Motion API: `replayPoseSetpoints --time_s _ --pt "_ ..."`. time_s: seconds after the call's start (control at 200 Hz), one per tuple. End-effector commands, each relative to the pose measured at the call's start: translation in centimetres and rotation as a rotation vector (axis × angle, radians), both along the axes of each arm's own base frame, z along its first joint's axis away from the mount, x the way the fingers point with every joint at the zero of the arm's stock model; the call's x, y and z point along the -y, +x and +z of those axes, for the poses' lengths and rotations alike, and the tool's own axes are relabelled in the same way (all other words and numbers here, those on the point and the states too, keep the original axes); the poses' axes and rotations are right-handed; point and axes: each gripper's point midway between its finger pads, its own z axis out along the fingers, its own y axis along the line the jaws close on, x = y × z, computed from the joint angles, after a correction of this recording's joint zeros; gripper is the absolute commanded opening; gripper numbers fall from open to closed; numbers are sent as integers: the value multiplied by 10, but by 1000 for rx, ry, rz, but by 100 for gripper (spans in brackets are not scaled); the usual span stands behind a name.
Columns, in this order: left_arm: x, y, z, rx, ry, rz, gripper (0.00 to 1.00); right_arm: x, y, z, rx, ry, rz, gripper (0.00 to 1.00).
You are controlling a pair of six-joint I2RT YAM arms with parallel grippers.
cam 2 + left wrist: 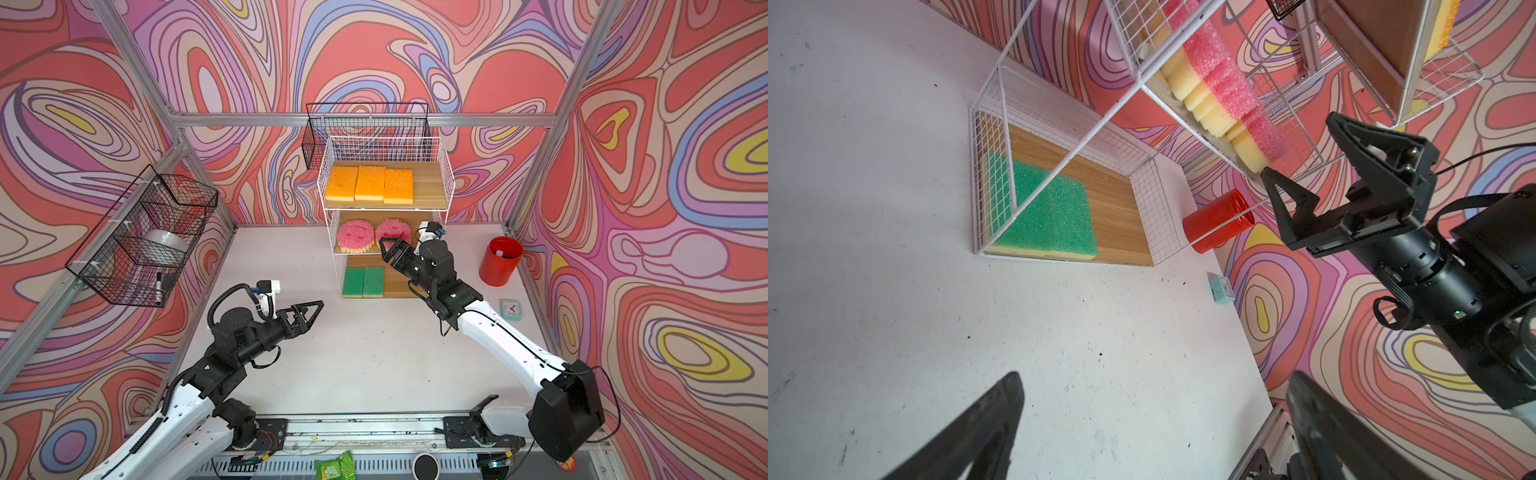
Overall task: Arrange cleaning sponges on a shelf
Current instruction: Move the cleaning sponge to the shelf, then reset both arms
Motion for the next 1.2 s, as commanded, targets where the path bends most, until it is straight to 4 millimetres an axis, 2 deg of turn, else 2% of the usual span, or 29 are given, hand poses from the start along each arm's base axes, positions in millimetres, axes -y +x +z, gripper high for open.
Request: replayPoseSetpoints --time_s 0.0,0.185,0.37,0.38,0.386,0.481,0.671,0.806,0.821,0.866,0.986,1.066,1.192 --pt "-1 3 10 23 3 4 100 -6 4 13 41 2 13 89" --pt "-1 3 9 19 5 2 100 -5 5 16 53 0 8 90" --pt "-3 0 4 -2 17 5 100 -2 -2 16 52 -11 19 91" --pt "-2 1 19 24 5 6 100 -2 -3 15 50 -12 20 91" --pt "-2 1 20 25 5 7 100 -2 -3 15 51 -13 20 91" --pt "-6 -2 22 19 27 15 100 3 -12 13 49 -22 24 92" --pt "-30 -8 30 23 120 106 100 16 -41 9 55 -73 50 92" --pt "-50 -13 16 -61 240 177 100 21 -64 3 38 -117 107 94" --pt "-52 -13 14 -73 254 185 100 21 -66 2 34 -121 111 98" --pt "-60 -15 7 -110 295 212 100 25 -73 -1 24 -143 114 98" --pt "-77 -22 -14 -193 404 255 100 47 -87 -14 -14 -227 63 98" --pt "-93 -26 -28 -258 485 308 100 74 -94 -26 -27 -313 -30 98" --pt "-102 -31 -31 -241 507 338 100 111 -107 -40 0 -426 -147 98"
